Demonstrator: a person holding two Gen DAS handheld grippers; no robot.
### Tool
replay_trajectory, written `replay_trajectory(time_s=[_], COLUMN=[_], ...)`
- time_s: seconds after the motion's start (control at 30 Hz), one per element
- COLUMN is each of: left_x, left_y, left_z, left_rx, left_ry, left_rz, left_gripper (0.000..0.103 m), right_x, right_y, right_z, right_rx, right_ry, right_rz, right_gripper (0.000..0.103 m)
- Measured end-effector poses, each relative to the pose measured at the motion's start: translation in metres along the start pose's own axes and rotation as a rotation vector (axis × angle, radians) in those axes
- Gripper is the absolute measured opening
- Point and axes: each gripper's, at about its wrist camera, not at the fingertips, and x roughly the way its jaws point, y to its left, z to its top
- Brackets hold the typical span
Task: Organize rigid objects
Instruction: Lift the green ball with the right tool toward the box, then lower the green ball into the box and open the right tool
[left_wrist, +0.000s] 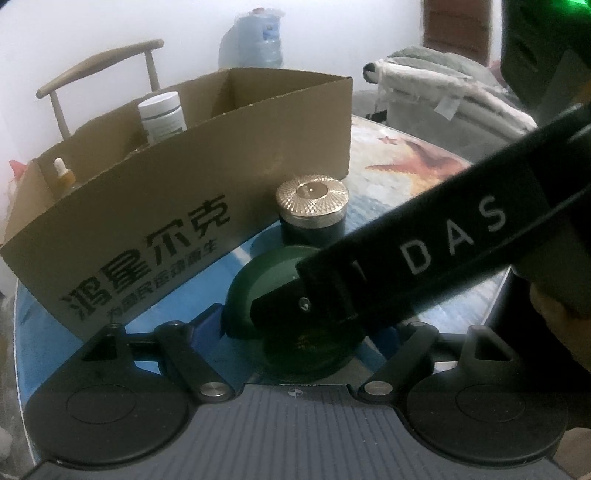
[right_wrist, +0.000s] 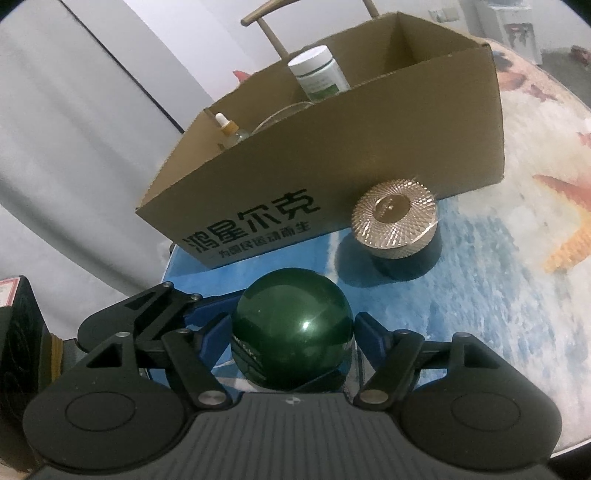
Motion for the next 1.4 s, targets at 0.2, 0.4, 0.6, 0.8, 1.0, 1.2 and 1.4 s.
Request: replay_trajectory(time_s=[0.2, 0.4, 0.6, 0.8, 1.0, 1.2, 1.4], left_x=[-0.030, -0.061, -0.042, 0.025, 0.063, 0.082, 0.099], left_y=[-0.007, -0.008, -0.001, 0.025, 0.030, 0.034, 0.041], left_z=[0.016, 0.067, 0.132, 0.176, 0.177, 0.177, 0.173], left_rx=[0.037, 0.091, 0.089, -0.049, -0.135, -0.152, -0.205], left_ry=[-0.073, -0.220, -0.260, -0.126, -0.029, 0.037, 0.104], left_rz=[0.066, 0.136, 0.132, 0.027, -0.003, 0.009, -0.016], left_gripper=[0.082, 0.082, 0.082, 0.082, 0.082, 0.083, 0.083], right_x=[-0.027, -0.073, -0.088, -0.054, -0.020, -0.005, -0.004], right_y=[0.018, 0.045, 0.035, -0.011, -0.050, -0.064, -0.067], right_z=[0.009, 0.048, 0.114, 0.177, 0.197, 0.202, 0.206], right_rx=[-0.064, -0.222, -0.300, -0.253, -0.212, -0.232, -0.239], right_ry=[-0.067, -0.218, -0.263, -0.135, -0.039, -0.008, -0.016], right_rz=[0.036, 0.036, 0.002, -0.024, -0.008, 0.009, 0.035], right_gripper=[0.076, 0.076, 0.076, 0.075, 0.075, 0.073, 0.074])
